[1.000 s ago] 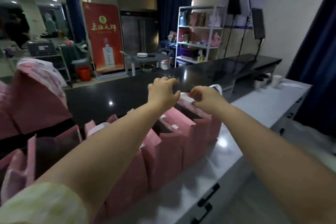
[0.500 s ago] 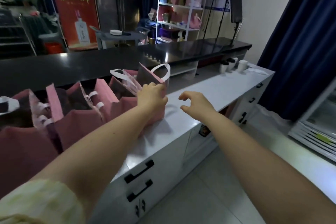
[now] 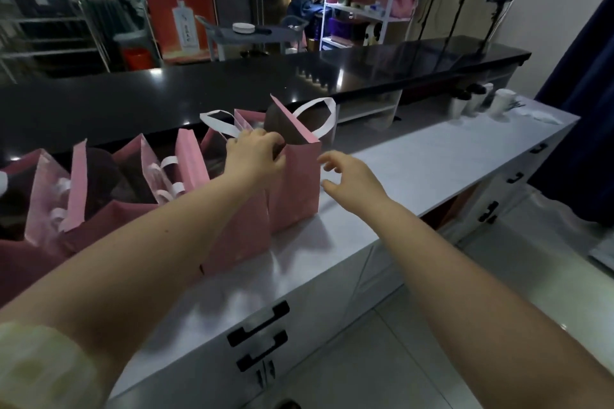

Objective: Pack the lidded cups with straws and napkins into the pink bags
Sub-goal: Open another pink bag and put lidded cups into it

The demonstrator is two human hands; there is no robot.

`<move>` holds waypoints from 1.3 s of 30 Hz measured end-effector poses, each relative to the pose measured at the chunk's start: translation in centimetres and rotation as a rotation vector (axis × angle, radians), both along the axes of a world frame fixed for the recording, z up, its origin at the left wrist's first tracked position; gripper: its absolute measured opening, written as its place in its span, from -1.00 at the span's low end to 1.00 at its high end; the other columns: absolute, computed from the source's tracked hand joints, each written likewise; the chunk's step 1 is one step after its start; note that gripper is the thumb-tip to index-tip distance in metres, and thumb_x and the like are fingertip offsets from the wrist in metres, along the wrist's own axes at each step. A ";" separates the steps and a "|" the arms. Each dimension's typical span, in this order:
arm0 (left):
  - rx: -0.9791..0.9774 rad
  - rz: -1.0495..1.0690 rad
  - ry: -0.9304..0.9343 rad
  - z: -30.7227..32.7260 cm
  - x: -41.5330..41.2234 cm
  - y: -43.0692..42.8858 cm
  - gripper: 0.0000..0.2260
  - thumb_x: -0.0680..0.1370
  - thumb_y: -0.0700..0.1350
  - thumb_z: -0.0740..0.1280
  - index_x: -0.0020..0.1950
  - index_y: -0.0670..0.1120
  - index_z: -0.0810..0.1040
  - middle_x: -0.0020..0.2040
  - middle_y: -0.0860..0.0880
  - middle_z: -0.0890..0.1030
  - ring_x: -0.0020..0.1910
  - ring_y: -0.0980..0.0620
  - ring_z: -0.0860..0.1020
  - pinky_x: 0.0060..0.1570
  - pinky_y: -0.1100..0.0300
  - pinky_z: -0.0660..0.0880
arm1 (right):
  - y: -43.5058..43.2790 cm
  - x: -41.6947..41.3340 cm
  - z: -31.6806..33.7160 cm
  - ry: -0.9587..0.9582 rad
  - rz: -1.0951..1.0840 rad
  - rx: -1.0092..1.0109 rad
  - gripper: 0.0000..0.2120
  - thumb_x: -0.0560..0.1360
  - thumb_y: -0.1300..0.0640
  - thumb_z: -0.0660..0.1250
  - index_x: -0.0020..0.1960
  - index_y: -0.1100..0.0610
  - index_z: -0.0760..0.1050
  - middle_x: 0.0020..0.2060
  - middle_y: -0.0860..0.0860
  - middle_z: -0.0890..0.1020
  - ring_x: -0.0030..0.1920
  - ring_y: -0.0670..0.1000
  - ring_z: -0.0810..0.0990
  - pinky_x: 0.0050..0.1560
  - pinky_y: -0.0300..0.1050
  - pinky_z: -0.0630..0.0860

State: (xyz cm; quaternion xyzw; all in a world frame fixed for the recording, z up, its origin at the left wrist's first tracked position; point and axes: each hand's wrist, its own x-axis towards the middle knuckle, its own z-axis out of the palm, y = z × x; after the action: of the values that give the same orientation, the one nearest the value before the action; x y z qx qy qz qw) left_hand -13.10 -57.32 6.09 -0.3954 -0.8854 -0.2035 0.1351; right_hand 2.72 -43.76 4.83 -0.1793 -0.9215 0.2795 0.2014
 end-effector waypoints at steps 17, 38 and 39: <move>-0.207 0.060 -0.035 2.0 -15.4 7.4 -0.69 0.57 -0.04 0.21 0.30 0.07 0.51 0.20 -0.05 0.57 0.21 -0.16 0.45 0.15 -0.10 0.30 | 7.0 -11.9 -2.6 -0.163 0.156 0.299 -0.70 0.40 -0.22 0.33 -0.05 -0.05 0.38 -0.21 -0.12 0.52 -0.16 0.01 0.52 -0.25 -0.12 0.38; 0.282 -0.164 -0.719 -3.3 -10.0 20.1 -0.40 0.41 -0.29 0.49 0.39 -0.04 0.38 0.24 -0.05 0.49 0.13 0.02 0.52 0.06 0.15 0.54 | 19.2 -2.3 -7.7 0.371 -0.595 -0.404 -0.65 0.46 0.14 0.45 0.01 -0.25 0.38 -0.15 -0.18 0.63 -0.22 -0.21 0.59 -0.24 -0.33 0.51; 0.296 -0.151 -0.760 -3.4 -10.1 20.3 -0.50 0.42 -0.32 0.47 0.32 -0.06 0.45 0.16 -0.04 0.55 0.02 0.08 0.56 -0.09 0.25 0.54 | 19.1 -2.3 -8.2 0.401 -0.632 -0.446 -0.72 0.46 0.14 0.46 -0.06 -0.17 0.43 -0.18 -0.16 0.64 -0.21 -0.16 0.61 -0.21 -0.23 0.55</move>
State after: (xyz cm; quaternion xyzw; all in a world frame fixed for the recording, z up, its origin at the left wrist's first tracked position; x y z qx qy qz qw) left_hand -23.21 -36.99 2.65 -0.3325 -0.8019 -0.4696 -0.1613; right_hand 0.40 -24.68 -3.40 -0.4340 -0.6809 0.4256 0.4085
